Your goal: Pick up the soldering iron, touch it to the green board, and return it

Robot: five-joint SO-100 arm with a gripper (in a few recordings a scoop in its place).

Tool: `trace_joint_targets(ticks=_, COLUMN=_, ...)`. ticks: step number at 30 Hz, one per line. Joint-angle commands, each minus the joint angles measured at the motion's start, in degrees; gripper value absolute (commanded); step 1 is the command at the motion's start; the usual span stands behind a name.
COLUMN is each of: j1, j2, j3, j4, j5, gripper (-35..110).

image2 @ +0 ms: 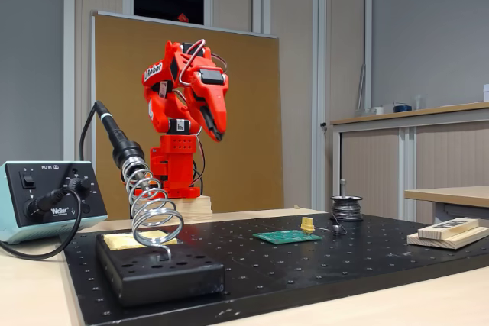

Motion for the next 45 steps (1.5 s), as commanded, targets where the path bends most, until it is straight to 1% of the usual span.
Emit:
trace_joint_targets(ticks=1, j1=-0.44, j2=-4.04, j3=-5.8, j4=-1.05, j5=-1.23, gripper=0)
trace_joint_targets(ticks=8, j1=-0.09, j2=-18.9, j3=-15.82, j4=-3.87, j5=-0.88, gripper=0)
trace_joint_targets(ticks=11, j1=0.79, j2=-23.64, j3=-18.28, j4=-7.47, j5=2.2, gripper=2)
trace_joint_targets(ticks=16, j1=-0.62, j2=-29.97, j3=-21.27, j4=-9.93, j5=0.53, gripper=0)
trace_joint_targets(ticks=19, j1=-1.76, j2=-31.38, j3=-21.01, j4=-11.87, j5=2.64, gripper=0)
trace_joint_targets(ticks=21, j1=-2.99, j2=-31.99, j3=-20.04, j4=-13.71, j5=3.78, gripper=9)
trace_joint_targets(ticks=23, j1=-3.6, j2=-32.34, j3=-19.34, j4=-13.71, j5=6.06, gripper=15)
trace_joint_targets(ticks=26, j1=-2.81, j2=-31.55, j3=-18.46, j4=-13.18, j5=8.26, gripper=17)
trace_joint_targets(ticks=30, j1=0.44, j2=-31.11, j3=-18.19, j4=-12.22, j5=8.79, gripper=19)
trace_joint_targets(ticks=35, j1=6.06, j2=-33.75, j3=-21.01, j4=-13.01, j5=3.52, gripper=26)
trace_joint_targets(ticks=40, j1=12.39, j2=-38.32, j3=-23.47, j4=-17.05, j5=-3.25, gripper=28)
trace_joint_targets(ticks=45, j1=17.93, j2=-42.54, j3=-26.28, j4=-19.16, j5=-7.03, gripper=28)
